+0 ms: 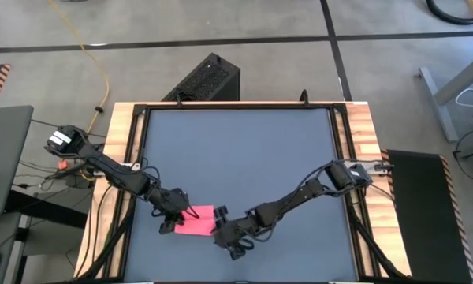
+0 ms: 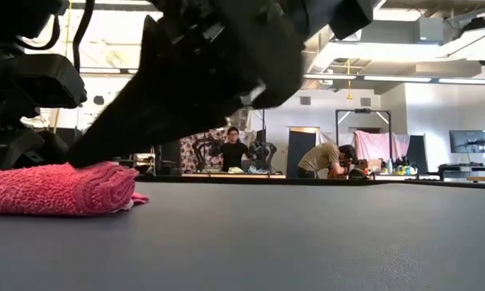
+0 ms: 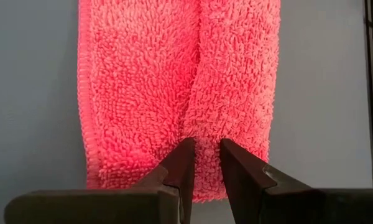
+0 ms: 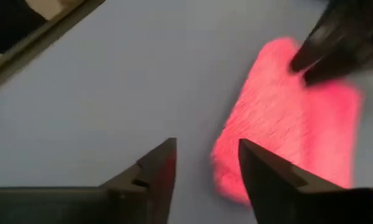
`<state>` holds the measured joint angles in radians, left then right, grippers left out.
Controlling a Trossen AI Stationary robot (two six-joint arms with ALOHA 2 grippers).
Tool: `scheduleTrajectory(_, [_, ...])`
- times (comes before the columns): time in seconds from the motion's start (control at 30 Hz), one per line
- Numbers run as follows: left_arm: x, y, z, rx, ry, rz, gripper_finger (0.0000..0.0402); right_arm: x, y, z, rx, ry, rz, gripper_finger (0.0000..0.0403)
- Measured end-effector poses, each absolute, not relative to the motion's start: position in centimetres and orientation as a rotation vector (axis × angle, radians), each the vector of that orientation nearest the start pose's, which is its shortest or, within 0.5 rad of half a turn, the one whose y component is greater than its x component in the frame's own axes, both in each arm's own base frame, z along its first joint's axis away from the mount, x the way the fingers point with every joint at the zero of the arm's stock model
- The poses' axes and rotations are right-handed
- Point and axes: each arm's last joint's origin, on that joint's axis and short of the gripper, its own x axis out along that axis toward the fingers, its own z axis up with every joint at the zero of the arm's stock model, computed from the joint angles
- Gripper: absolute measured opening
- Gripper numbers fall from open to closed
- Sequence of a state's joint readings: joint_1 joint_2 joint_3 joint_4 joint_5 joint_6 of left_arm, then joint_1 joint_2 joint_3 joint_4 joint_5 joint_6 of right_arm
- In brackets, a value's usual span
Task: Roll towel
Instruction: Roll the pink microfiber towel
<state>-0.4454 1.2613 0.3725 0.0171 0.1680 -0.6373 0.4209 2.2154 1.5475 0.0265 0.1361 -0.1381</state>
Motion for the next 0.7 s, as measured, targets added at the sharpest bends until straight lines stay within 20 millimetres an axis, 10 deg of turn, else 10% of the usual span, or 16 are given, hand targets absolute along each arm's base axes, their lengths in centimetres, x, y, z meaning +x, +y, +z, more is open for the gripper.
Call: scheduleTrajectory(0.7, [18.0, -9.2, 12.9, -0.454, 1.024, -0.275, 0.0068, 45.2, 20.2, 12.7, -0.640, 0.522, 0.160, 0.0219])
